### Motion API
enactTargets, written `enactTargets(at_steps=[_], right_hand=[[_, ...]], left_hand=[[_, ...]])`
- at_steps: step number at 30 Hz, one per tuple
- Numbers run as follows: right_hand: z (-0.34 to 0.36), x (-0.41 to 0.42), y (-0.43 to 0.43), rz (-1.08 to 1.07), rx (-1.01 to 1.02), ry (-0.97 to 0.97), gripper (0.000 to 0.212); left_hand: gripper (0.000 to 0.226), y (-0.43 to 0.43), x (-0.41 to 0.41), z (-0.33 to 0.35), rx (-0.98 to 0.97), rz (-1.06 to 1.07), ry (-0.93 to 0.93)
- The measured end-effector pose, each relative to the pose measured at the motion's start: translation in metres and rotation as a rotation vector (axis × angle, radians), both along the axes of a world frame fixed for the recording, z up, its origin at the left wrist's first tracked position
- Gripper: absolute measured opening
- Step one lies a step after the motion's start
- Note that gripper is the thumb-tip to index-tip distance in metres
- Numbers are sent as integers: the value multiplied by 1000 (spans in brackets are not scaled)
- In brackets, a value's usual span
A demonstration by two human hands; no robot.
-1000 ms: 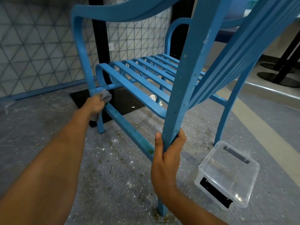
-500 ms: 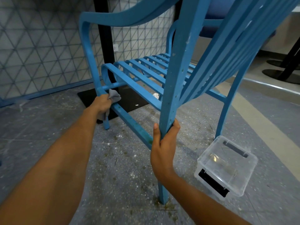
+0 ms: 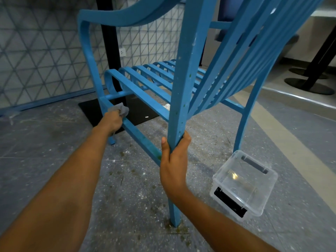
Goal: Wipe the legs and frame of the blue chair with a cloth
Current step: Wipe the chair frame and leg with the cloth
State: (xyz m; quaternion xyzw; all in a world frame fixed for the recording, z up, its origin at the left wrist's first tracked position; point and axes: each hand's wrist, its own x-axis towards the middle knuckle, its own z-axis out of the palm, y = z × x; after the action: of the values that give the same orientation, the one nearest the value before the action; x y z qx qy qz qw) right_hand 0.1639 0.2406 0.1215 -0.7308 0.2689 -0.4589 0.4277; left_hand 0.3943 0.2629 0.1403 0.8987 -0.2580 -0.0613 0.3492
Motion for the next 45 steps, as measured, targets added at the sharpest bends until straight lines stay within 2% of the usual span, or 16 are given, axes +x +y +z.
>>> enactTargets(at_steps=[1, 5, 12, 18, 21, 24, 33, 45], right_hand=[[0, 0, 0, -4, -1, 0, 35], [4, -1, 1, -12, -20, 4, 30], [13, -9, 1, 60, 5, 29, 27], [17, -16, -4, 120, -20, 78, 21], [18, -17, -5, 133, -16, 90, 22], [18, -17, -6, 140, -25, 96, 24], [16, -16, -8, 149, -30, 54, 24], [19, -16, -8, 140, -47, 52, 23]], left_hand=[[19, 2, -1, 0, 27, -6, 8], [40, 7, -14, 0, 160, -24, -17], [35, 15, -46, 6, 220, -148, -54], [44, 17, -53, 31, 51, -109, 63], [50, 11, -59, 27, 88, -144, 89], [42, 6, -64, 12, 93, -182, 96], [45, 10, -71, -7, 119, -97, 61], [42, 21, -116, -5, 194, -232, 5]])
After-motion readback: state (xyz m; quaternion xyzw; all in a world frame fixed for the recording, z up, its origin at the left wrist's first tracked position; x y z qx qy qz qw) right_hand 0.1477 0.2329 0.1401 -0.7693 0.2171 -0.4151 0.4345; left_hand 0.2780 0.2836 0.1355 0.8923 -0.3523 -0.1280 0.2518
